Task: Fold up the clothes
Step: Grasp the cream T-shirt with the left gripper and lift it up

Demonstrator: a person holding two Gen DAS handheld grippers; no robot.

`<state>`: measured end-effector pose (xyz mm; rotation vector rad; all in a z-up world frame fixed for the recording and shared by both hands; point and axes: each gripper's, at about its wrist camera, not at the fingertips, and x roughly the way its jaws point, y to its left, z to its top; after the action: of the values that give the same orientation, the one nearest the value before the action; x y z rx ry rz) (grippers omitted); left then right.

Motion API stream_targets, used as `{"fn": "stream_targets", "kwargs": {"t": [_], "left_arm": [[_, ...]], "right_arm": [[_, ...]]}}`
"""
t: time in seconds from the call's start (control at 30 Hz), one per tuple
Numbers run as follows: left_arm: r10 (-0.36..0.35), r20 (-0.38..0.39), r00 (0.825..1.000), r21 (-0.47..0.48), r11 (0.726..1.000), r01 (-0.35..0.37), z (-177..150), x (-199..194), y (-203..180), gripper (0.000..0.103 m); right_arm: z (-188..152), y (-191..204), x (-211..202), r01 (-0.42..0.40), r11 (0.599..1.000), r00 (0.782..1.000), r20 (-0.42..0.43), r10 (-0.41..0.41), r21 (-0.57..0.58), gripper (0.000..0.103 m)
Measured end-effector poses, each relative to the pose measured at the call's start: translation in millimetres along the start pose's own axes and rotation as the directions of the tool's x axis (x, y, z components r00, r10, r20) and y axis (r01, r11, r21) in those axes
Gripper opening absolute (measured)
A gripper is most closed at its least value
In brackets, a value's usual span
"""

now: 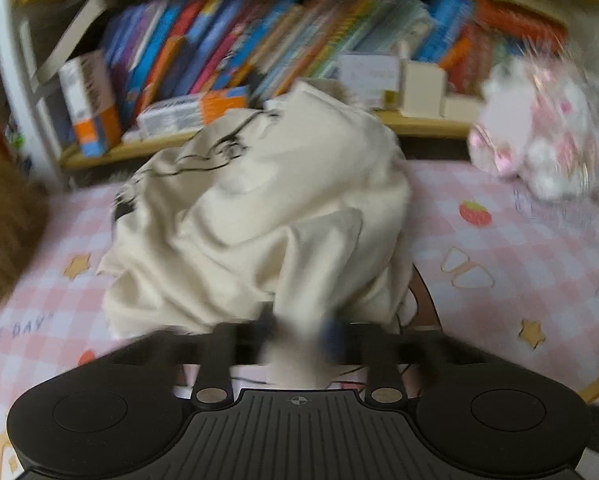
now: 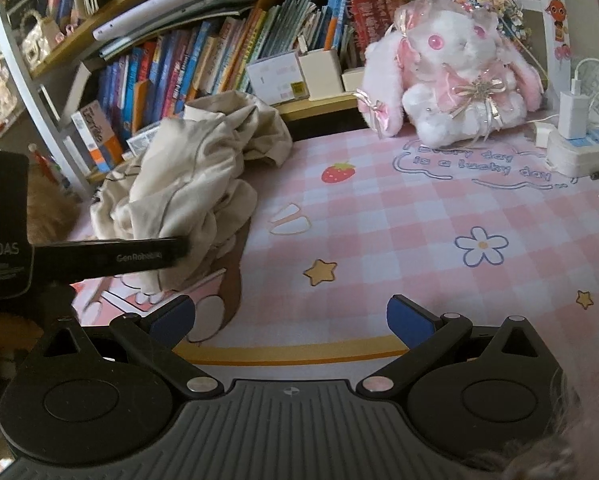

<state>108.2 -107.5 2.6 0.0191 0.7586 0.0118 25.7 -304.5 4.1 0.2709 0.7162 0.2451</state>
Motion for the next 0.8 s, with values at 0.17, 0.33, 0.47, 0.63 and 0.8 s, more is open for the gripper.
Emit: {"fn": "stream_targets", "kwargs": {"t": [0.17,0.33,0.47,0.63,0.8], "left_arm": [[-0.065,0.191,0.979,-0.101,0.991,0.086,20,-86,37,0.007],[-0.016,0.374,0.927,-0.18,0.98,0.089,24,-176,84,0.007],[0.045,0.416,0.908,-0.236,0.97,0.06,20,-212,113,0.007],[0.105,0.419,0.902,-0.293,0.956,0.025,12,-231,129,0.007],[0.092,0.465,0.88,-0.28,0.959,0.049,6,-251,134,0.007]], "right_arm": [[6,1,1,-0.118,0.991,0.993,-0.002,0.118,0.069,0.103],[17,14,9,-0.281,0.949,0.959,0.006,0.283,0.146,0.103],[27,34,17,-0.359,0.925,0.932,0.004,0.362,0.127,0.103],[32,59,27,-0.434,0.895,0.899,-0.023,0.438,0.104,0.103],[33,84,31,-0.494,0.869,0.867,-0.056,0.495,0.037,0.103]]}}
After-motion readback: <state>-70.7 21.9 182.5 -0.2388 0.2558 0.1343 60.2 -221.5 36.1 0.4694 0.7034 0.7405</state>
